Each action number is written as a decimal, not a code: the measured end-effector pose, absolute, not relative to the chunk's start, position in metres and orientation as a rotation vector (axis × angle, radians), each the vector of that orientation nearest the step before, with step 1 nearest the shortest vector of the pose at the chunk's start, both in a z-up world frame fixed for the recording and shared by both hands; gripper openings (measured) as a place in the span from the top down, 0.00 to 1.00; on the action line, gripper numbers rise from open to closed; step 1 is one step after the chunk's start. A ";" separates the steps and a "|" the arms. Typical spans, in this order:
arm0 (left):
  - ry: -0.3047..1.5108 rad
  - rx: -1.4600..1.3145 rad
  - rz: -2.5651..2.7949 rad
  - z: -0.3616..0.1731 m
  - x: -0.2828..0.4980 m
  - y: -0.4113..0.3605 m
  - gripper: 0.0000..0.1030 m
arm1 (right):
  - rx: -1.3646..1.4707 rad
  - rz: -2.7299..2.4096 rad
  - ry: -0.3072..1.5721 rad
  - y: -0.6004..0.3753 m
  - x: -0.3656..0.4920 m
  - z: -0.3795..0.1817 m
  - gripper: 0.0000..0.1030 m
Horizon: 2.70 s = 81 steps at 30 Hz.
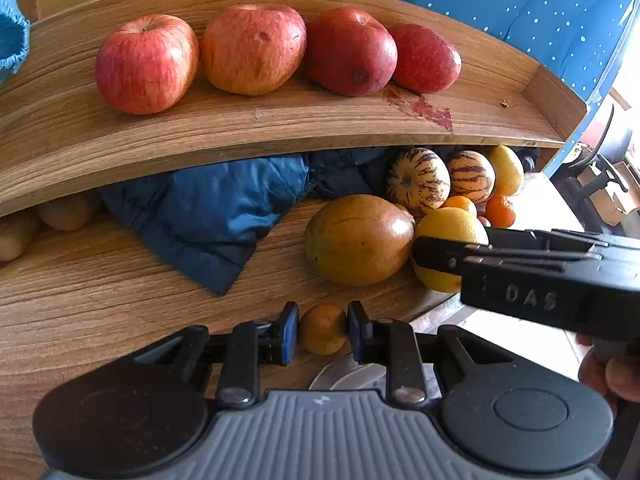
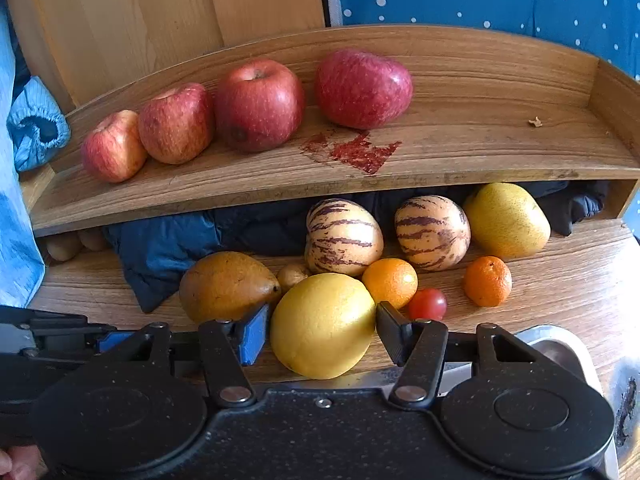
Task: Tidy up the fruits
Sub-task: 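Close left tool on small brown fruit while right tool closes on yellow grapefruit, then carry both fruits over the steel tray and open both tools to release them, then lift both open tools away from the tray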
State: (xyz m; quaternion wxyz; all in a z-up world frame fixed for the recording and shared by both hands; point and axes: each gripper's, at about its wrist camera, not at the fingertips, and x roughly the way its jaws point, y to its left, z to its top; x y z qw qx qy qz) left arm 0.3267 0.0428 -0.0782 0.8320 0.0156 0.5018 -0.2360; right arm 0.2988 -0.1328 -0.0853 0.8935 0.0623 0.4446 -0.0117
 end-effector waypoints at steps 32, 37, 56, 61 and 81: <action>1.077 0.128 -0.908 -0.073 0.268 -0.118 0.72 | 0.220 -0.438 0.880 -0.220 0.125 -0.062 0.42; 1.126 0.105 -0.929 -0.079 0.262 -0.129 0.72 | 0.200 -0.413 0.888 -0.221 0.120 -0.065 0.42; 1.125 0.052 -0.760 -0.066 0.236 -0.108 0.29 | 0.175 -0.342 0.806 -0.216 0.086 -0.051 0.21; 1.087 0.077 -0.693 -0.055 0.216 -0.083 0.10 | 0.184 -0.320 0.793 -0.209 0.062 -0.045 0.07; 1.098 0.155 -0.461 -0.036 0.113 0.013 0.01 | 0.165 -0.167 0.817 -0.167 -0.007 -0.039 0.01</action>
